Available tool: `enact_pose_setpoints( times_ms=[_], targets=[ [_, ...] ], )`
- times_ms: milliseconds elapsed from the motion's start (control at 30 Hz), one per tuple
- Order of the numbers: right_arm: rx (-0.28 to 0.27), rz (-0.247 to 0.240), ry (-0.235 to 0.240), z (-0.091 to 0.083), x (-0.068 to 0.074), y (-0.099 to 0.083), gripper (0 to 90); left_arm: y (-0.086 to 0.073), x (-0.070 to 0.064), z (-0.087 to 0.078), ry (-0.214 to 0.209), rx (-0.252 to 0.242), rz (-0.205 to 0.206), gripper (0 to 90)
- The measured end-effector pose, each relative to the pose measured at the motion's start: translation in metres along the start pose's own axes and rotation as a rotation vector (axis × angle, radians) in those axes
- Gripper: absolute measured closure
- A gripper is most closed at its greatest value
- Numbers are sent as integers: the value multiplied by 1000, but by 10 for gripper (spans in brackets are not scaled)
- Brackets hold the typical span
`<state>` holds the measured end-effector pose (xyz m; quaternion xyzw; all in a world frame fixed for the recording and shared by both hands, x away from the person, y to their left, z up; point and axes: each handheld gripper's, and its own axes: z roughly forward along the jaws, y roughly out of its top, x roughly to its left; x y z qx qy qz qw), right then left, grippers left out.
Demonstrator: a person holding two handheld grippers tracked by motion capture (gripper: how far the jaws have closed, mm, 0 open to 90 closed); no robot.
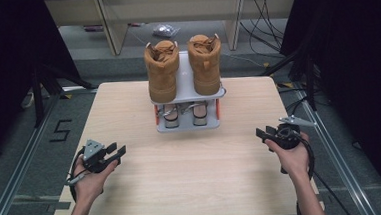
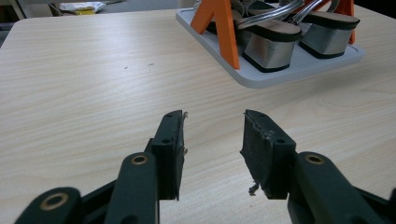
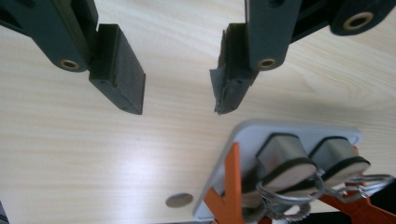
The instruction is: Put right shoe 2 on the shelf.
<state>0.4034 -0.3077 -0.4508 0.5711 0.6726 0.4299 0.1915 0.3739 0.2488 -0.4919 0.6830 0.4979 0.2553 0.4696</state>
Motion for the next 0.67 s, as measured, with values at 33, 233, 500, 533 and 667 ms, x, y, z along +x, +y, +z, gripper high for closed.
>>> enact_pose_setpoints(
  times_ms=[33,233,500,533,667],
  targets=[
    [6,-8,-4,1,-3,-4,530,-1,0,0,1,4,1,577],
    [-1,39,-8,5,-10,-30,512,-8,-2,2,-2,8,-9,574],
    [-5,63,-11,8,-15,-46,478,-12,-3,2,-3,-5,-17,573],
    [-24,67,-7,8,-15,-46,469,-12,-3,2,-9,-9,-19,572],
    [-40,75,5,7,-14,-44,433,-11,-4,2,-10,-14,-20,570]
  ],
)
